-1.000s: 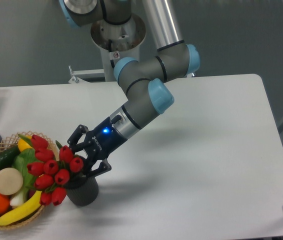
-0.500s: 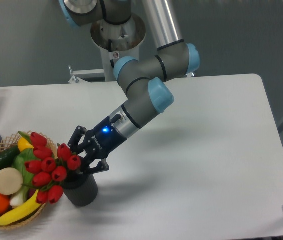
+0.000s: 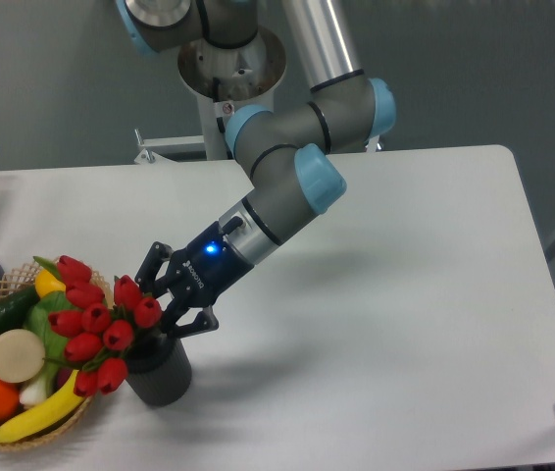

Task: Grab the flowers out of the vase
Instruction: 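Close the gripper on the tulip stems, then lift the gripped tulips up out of the grey vase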

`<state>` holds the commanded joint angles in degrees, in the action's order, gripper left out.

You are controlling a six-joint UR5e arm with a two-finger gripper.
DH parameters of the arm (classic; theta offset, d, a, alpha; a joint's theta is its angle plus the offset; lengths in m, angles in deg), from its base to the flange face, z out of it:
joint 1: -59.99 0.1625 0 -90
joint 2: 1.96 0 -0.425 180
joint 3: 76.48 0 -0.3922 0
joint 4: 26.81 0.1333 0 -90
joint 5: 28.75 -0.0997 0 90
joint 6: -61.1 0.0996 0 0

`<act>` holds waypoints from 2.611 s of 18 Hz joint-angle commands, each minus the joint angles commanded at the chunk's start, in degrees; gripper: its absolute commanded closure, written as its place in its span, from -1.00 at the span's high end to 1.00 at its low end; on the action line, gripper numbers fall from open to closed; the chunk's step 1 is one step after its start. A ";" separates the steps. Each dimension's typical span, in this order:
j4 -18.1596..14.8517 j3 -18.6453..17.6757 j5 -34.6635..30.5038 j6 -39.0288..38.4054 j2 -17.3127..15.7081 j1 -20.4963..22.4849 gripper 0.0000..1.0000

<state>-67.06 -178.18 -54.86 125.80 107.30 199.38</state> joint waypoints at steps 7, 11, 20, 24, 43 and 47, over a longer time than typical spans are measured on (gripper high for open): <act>0.00 2.64 1.06 -7.03 -2.11 0.09 -0.18; 0.00 3.52 1.14 -9.33 -2.99 -0.26 -0.18; 0.00 9.05 1.14 -17.85 -3.87 -0.88 -0.18; 0.00 10.46 1.06 -19.08 -4.31 -0.97 -0.19; 0.00 17.94 4.65 -24.71 -4.05 11.59 -0.20; 0.00 17.41 7.38 -24.62 -4.05 15.72 -0.20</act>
<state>-67.06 -160.77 -47.48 101.18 103.25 215.11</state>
